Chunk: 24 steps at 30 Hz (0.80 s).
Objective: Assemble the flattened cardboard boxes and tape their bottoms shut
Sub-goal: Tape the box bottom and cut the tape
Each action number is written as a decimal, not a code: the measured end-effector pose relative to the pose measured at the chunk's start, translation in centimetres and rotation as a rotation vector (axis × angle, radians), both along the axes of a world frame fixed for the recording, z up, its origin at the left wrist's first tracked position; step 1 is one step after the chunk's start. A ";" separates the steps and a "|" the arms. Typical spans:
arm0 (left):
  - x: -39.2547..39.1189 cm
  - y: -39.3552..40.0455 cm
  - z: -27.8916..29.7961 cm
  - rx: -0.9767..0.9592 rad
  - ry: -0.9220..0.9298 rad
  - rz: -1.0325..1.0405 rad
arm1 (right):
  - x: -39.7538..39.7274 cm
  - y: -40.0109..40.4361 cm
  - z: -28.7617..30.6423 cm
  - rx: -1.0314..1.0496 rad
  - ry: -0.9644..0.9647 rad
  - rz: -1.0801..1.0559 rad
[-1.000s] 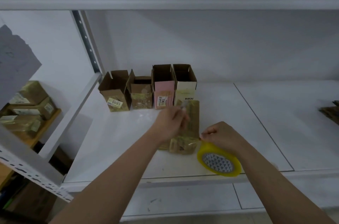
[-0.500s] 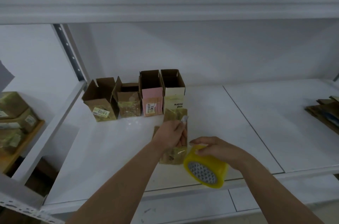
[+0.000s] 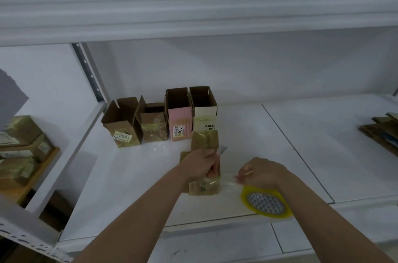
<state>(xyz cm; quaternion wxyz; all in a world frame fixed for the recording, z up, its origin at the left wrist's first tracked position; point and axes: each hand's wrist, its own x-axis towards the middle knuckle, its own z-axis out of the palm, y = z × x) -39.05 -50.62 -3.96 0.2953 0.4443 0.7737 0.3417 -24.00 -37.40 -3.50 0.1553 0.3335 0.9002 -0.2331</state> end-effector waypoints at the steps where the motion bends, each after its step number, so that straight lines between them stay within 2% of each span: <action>1: 0.0 -0.1 0.1 -0.006 0.003 -0.007 | 0.3 0.2 0.0 -0.038 0.050 0.005; 5: 0.0 -0.1 0.9 -0.082 0.073 -0.114 | 1.8 0.4 -0.5 -0.369 0.309 -0.093; 7: 0.1 -0.1 1.3 -0.146 0.143 -0.171 | 2.1 0.1 -0.9 -0.420 0.372 -0.158; 17: 1.1 1.7 3.4 -0.475 0.349 -0.397 | 1.8 -0.7 -0.7 -0.151 0.275 -0.233; 21: 1.2 2.1 3.1 -0.483 0.367 -0.403 | 1.9 -1.4 -0.4 -0.051 0.276 -0.220; 24: 1.5 2.3 2.2 -0.519 0.397 -0.403 | 1.8 -2.1 -0.6 -0.056 0.310 -0.236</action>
